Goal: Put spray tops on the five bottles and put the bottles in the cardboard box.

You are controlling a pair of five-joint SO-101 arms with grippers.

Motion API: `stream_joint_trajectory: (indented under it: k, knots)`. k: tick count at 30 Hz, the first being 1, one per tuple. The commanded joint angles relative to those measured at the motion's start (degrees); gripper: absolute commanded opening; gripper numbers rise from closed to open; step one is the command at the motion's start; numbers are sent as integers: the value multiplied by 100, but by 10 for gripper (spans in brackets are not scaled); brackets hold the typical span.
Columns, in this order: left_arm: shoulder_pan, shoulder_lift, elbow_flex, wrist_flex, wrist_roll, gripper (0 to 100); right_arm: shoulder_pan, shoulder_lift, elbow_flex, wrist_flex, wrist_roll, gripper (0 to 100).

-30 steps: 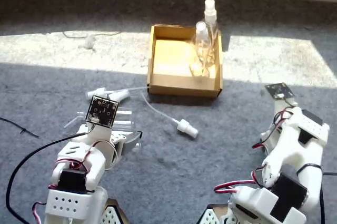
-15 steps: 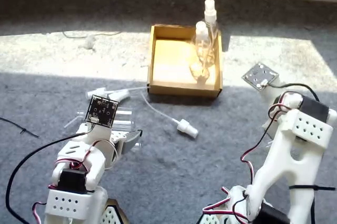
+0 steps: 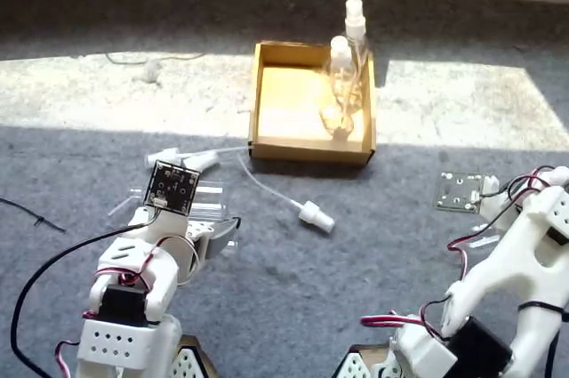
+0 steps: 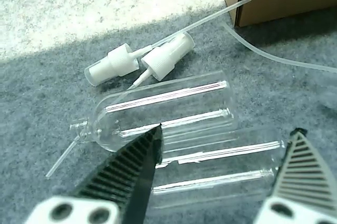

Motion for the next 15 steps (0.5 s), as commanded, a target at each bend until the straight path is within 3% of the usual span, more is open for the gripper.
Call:
stream_joint_trajectory:
  k: [1, 10, 15]
  knots:
    - [-57, -40, -40, -105, -62, 336, -92, 189, -286, -84, 97, 188]
    - [-75, -40, -40, -105, -62, 336, -444, 664, -259, -1138, 97, 189]
    - [-75, -40, -40, -105, -62, 336, -391, 1042, -259, -1209, 105, 189]
